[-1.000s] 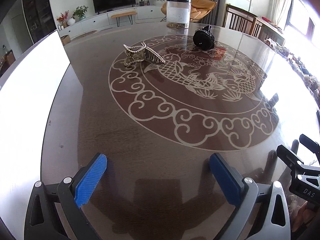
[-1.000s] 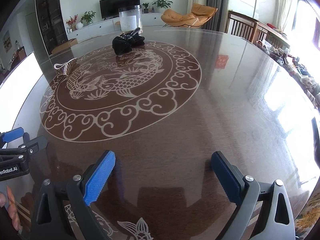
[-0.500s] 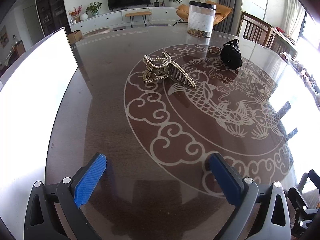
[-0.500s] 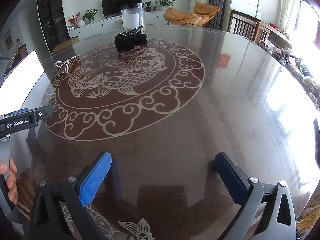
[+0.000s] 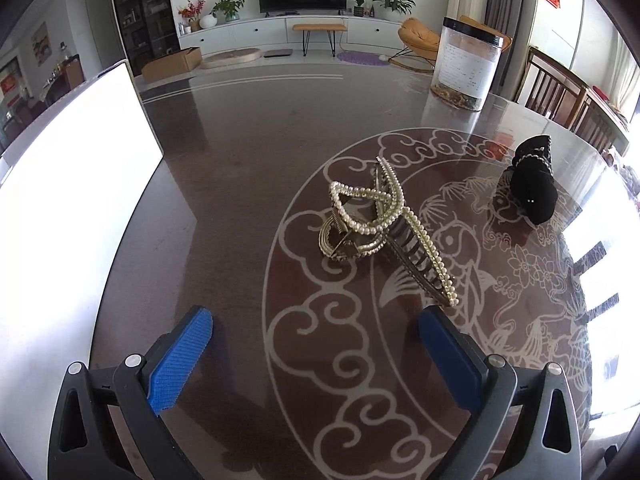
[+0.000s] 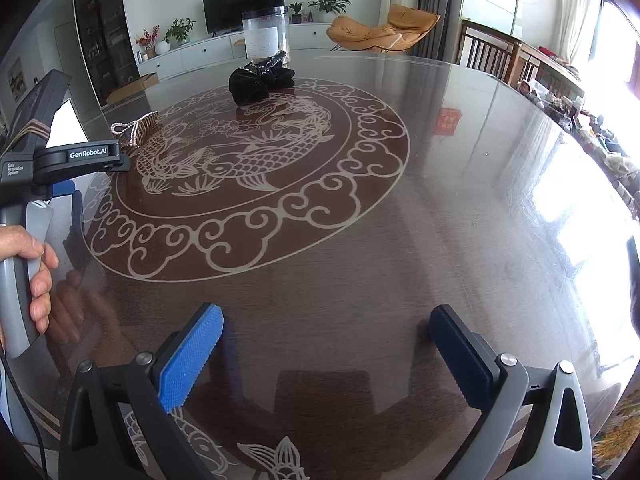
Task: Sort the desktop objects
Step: 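Move the left tool to the gold pearl hair clip and close on it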
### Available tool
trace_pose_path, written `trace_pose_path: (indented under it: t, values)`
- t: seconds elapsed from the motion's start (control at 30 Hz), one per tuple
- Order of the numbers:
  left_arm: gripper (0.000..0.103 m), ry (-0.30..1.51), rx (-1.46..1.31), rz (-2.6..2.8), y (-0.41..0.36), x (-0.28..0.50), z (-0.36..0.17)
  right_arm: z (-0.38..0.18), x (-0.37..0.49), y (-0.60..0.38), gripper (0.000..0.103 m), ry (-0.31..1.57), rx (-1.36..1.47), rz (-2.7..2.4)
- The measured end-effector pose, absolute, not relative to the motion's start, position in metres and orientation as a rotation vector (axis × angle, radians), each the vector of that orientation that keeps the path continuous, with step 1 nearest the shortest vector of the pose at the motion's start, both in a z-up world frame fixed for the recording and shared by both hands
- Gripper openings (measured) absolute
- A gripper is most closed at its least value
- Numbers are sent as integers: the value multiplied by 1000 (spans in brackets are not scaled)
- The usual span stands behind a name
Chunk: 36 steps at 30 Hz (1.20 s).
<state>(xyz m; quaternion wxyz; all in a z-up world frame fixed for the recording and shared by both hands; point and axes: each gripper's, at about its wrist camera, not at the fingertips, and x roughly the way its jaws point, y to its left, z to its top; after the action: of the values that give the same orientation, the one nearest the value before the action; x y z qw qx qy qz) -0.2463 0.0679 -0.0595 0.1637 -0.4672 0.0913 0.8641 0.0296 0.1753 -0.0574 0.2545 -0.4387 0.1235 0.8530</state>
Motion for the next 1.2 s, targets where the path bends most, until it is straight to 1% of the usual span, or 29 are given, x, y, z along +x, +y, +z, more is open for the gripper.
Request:
trace_pose_path:
  t: [0.17, 0.23, 0.4, 0.43, 0.57, 0.63, 0.7, 0.83, 0.9, 0.93, 1.0, 1.2]
  values:
    - [103, 260, -1341, 2463, 83, -270, -60, -58, 30, 175, 103, 336, -1191, 2317]
    - [103, 266, -1387, 2441, 85, -274, -59, -58, 30, 175, 103, 336, -1191, 2317]
    - [103, 351, -1421, 2286, 98, -268, -57, -58, 30, 175, 103, 336, -1191, 2316]
    - [103, 312, -1421, 2269, 97, -267, -55, -58, 30, 175, 103, 336, -1191, 2316]
    - [103, 54, -1390, 2352, 79, -272, -37, -58, 30, 175, 103, 336, -1191, 2316]
    - [103, -34, -1368, 2419, 78, -278, -29, -58, 29, 175, 103, 336, -1190, 2316]
    - [103, -71, -1393, 2452, 86, -287, -31, -58, 29, 175, 103, 336, -1190, 2316]
    - [103, 27, -1516, 2478, 115, -308, -54, -58, 29, 175, 103, 336, -1190, 2316]
    - [103, 147, -1501, 2538, 127, -308, -58, -58, 29, 175, 103, 336, -1191, 2317]
    - [103, 173, -1484, 2553, 131, -307, -59, -58, 29, 175, 103, 336, -1190, 2318]
    - [103, 164, -1464, 2563, 132, -303, -60, -57, 29, 175, 103, 336, -1190, 2318]
    - [103, 214, -1379, 2525, 124, -302, -59, -58, 29, 174, 103, 336, -1188, 2317]
